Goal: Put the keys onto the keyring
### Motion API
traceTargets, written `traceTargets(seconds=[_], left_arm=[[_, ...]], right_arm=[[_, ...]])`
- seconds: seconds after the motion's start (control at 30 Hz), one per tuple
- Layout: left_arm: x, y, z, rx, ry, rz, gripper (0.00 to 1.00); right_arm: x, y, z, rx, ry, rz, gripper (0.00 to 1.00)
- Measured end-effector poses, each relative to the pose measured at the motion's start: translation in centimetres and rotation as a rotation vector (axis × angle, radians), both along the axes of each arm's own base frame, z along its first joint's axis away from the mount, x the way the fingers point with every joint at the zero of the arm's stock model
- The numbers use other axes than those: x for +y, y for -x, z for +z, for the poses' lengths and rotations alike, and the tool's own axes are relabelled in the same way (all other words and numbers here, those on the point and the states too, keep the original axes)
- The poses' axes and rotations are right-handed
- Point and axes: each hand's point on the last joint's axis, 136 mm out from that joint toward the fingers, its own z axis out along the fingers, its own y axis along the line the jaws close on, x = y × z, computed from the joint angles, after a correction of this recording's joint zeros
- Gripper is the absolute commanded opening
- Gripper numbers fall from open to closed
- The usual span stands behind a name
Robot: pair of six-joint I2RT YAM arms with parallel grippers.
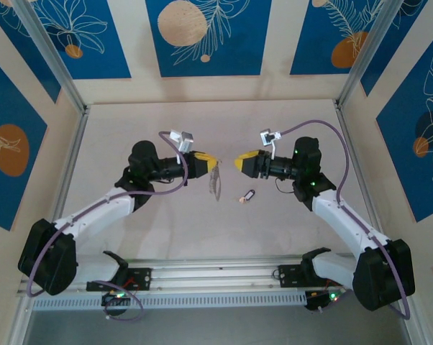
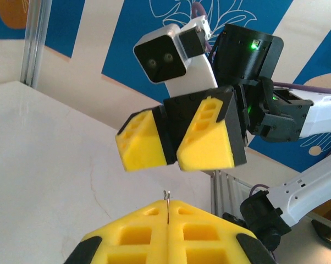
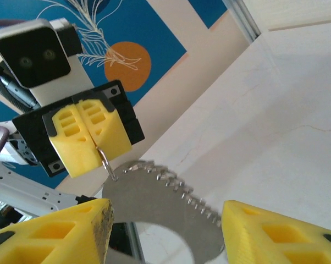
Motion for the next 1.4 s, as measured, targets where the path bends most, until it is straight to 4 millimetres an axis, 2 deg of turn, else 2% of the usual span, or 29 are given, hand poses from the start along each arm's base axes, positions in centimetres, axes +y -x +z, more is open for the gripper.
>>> traceTargets(seconds=[0.4, 0.63, 0.8, 0.97, 1.17, 1.33, 1.4], left_arm=[[0.3, 0.6, 2.1, -0.094, 0.025, 0.018, 0.00], [0.2, 0.9, 2.2, -0.098, 0.029, 0.012, 0.00], [0.1, 1.0, 2.3, -0.098, 0.029, 0.010, 0.00], [0.0, 1.2, 2.3, -0.100, 0.031, 0.006, 0.00], [0.1, 1.4, 2.7, -0.109, 0.037, 0.006, 0.00], [0.1, 1.3, 2.9, -0.110, 0.039, 0.016, 0.00], [0.2, 1.3, 3.0, -0.111, 0.041, 0.023, 0.18]], right_arm=[[2.1, 1.7, 2.1, -0.063, -0.047, 0.078, 0.52], [3.2, 2.5, 3.9, -0.108, -0.077, 0.116, 0.49], [4.0, 2.6, 4.6, -0.121, -0.084, 0.139, 0.46], [4.5, 2.6, 4.5, -0.115, -0.083, 0.153, 0.33], [4.8, 2.8, 4.4, -0.115, -0.080, 0.166, 0.00], [4.9, 2.9, 4.5, -0.131, -0.079, 0.171, 0.00], [4.8, 2.8, 4.6, -0.136, -0.078, 0.168, 0.00]])
